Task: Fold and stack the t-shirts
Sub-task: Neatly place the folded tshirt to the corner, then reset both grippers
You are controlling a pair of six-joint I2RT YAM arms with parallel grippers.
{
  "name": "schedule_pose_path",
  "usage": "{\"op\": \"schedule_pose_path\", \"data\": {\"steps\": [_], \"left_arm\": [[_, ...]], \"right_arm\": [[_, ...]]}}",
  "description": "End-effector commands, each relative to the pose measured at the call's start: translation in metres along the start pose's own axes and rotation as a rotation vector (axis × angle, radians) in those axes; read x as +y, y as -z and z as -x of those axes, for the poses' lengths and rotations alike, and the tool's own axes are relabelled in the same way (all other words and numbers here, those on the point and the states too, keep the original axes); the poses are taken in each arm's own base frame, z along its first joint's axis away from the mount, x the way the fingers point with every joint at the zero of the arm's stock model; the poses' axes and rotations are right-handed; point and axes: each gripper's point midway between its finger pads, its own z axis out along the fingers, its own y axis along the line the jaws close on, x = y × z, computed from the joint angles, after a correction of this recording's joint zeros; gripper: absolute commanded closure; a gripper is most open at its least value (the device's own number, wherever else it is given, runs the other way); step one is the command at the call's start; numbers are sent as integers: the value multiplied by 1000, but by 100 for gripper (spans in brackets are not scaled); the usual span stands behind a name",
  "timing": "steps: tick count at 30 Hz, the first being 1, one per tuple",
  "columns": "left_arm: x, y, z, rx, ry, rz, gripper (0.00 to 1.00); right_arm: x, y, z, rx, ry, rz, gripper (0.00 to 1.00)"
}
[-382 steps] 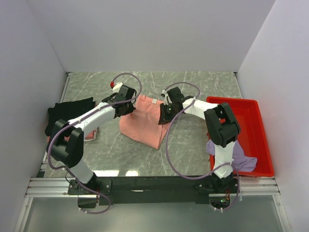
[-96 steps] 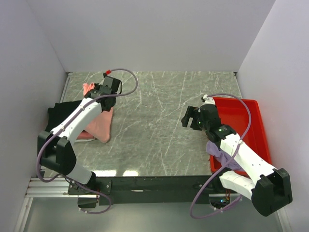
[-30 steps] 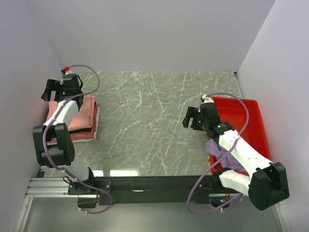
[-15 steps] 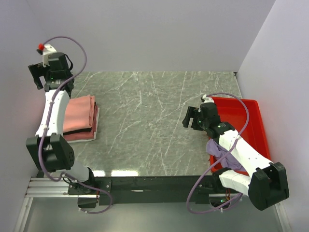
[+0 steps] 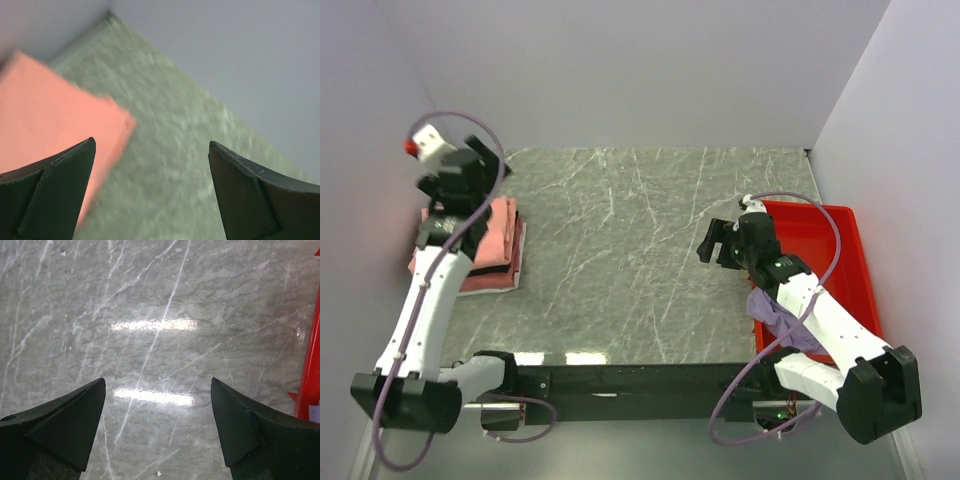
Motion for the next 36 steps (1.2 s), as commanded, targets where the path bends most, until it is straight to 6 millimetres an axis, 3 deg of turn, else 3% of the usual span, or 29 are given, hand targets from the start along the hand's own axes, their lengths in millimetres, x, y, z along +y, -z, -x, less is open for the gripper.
{"op": "schedule_pose_path", "data": {"steps": [1,5,9,12,14,21,24,32,36], "left_arm": [[-4,22,-50,96,65,-50,1],[-5,42,-100,190,74,-85,1],[12,50,-149,247,31,-60,1],[16,56,-176,299,24,-64,1],[9,64,-185,310,26,-109,1],[18,77,-214,334,-36,-217,1],[12,84,-217,336,-20,-300,0],[15,81,-218,310,-10,-295,0],[8,85,-213,294,10,-348,1]], "right_arm": [[12,11,24,-80,-10,43,8],[12,15,28,-108,-20,45,8],[5,21,36,-160,-26,11,8],[1,25,44,-201,-38,-13,8],[0,25,47,-222,-47,-21,8],[-2,17,50,-262,-63,-17,7],[-3,9,46,-255,-83,-16,7],[-3,-10,42,-211,-91,-33,7],[-1,-17,46,-217,-99,-36,6]]}}
